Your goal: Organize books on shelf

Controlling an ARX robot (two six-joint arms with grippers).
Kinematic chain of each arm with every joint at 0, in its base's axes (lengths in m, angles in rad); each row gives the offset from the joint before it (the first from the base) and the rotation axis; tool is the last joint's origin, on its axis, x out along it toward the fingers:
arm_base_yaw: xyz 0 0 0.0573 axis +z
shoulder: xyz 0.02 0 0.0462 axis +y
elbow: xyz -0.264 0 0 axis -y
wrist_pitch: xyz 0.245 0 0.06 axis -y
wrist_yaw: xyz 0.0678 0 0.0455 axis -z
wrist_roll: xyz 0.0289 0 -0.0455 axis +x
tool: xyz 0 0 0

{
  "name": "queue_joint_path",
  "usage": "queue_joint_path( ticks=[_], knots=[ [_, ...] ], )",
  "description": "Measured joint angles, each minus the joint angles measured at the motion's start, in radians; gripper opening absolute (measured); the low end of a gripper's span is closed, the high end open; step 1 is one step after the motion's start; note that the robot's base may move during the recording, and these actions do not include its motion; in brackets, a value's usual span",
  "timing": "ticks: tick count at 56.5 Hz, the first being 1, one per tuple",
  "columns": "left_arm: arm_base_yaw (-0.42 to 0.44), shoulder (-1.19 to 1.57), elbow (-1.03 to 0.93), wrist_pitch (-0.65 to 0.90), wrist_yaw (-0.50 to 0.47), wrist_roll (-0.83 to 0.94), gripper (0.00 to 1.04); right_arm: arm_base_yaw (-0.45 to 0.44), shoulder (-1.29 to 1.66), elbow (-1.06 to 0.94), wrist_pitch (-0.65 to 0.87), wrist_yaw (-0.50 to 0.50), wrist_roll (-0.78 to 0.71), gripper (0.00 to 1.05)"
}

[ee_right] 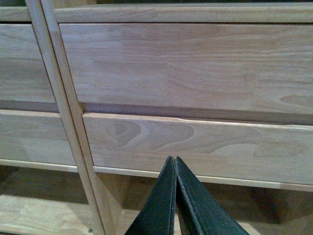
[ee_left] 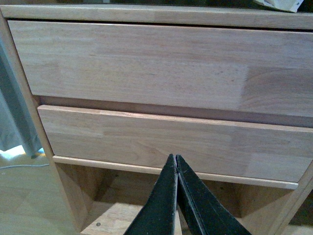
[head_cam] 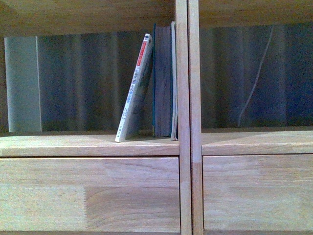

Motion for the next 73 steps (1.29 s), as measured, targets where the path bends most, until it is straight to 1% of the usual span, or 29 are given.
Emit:
queue_joint_path(
  ticks=[6, 7, 10, 11, 16, 45, 47, 52, 53, 56, 57, 64, 66, 73],
  knots=[
    [0.000, -0.035, -0.013, -0.019, 0.000, 0.000, 0.03, 0.000, -0.014, -0.016, 0.004, 0.000, 0.000, 0.03],
    [0.000, -0.050, -0.014, -0.035, 0.000, 0.000, 0.03, 0.000, -0.016, -0.019, 0.004, 0.000, 0.000, 0.03],
    [0.000, -0.149, -0.024, -0.150, 0.000, 0.000, 0.03, 0.000, -0.020, -0.025, 0.005, 0.000, 0.000, 0.03],
    [0.000, -0.172, -0.031, -0.156, 0.000, 0.000, 0.03, 0.000, -0.022, -0.027, 0.005, 0.000, 0.000, 0.03],
    [0.000, -0.215, -0.053, -0.159, -0.001, 0.000, 0.03, 0.000, -0.056, -0.059, 0.008, 0.000, 0.000, 0.03],
    [0.000, -0.220, -0.054, -0.163, 0.000, 0.000, 0.03, 0.000, -0.061, -0.059, 0.009, 0.001, 0.000, 0.03],
    [0.000, -0.220, -0.054, -0.163, 0.000, 0.000, 0.06, 0.000, -0.061, -0.059, 0.009, 0.001, 0.000, 0.03],
    [0.000, -0.220, -0.054, -0.163, 0.000, 0.000, 0.22, 0.000, -0.061, -0.059, 0.009, 0.001, 0.000, 0.03],
    [0.000, -0.220, -0.054, -0.163, 0.000, 0.000, 0.24, 0.000, -0.061, -0.059, 0.009, 0.001, 0.000, 0.03],
    [0.000, -0.220, -0.054, -0.163, 0.000, 0.000, 0.35, 0.000, -0.061, -0.059, 0.009, 0.001, 0.000, 0.03],
    [0.000, -0.220, -0.054, -0.163, 0.000, 0.000, 0.36, 0.000, -0.061, -0.059, 0.009, 0.001, 0.000, 0.03],
    [0.000, -0.220, -0.054, -0.163, 0.000, 0.000, 0.58, 0.000, -0.061, -0.059, 0.009, 0.001, 0.000, 0.03],
    [0.000, -0.220, -0.054, -0.163, 0.000, 0.000, 0.63, 0.000, -0.061, -0.059, 0.009, 0.001, -0.002, 0.05],
    [0.000, -0.220, -0.054, -0.163, 0.000, 0.000, 0.84, 0.000, -0.061, -0.059, 0.009, 0.001, -0.002, 0.26]
  ],
)
